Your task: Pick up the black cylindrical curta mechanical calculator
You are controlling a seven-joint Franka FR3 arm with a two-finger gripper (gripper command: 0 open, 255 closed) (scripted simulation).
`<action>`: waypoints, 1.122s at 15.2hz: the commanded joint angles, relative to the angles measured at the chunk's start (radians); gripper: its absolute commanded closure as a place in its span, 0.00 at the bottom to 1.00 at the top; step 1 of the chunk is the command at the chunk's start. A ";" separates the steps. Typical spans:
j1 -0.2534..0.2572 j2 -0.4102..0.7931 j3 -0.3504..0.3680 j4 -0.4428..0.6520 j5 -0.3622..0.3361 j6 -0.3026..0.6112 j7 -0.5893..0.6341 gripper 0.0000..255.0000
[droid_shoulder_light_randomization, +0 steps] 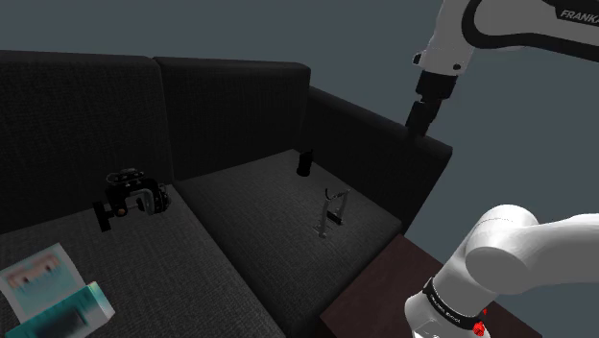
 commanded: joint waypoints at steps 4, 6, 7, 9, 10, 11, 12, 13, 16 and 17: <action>0.006 0.089 -0.029 -0.002 -0.009 0.090 -0.035 0.00; 0.011 0.153 -0.048 0.004 -0.012 0.147 -0.058 0.00; 0.013 0.186 -0.057 0.010 -0.012 0.175 -0.070 0.00; 0.018 0.255 -0.075 0.024 -0.012 0.228 -0.095 0.00; 0.021 0.291 -0.084 0.034 -0.010 0.254 -0.107 0.00; 0.024 0.327 -0.092 0.044 -0.008 0.278 -0.120 0.00; 0.027 0.363 -0.101 0.056 -0.005 0.302 -0.133 0.00; 0.031 0.400 -0.108 0.070 -0.001 0.325 -0.146 0.00; 0.039 0.514 -0.130 0.119 0.016 0.386 -0.188 0.00; 0.042 0.553 -0.136 0.137 0.023 0.405 -0.202 0.00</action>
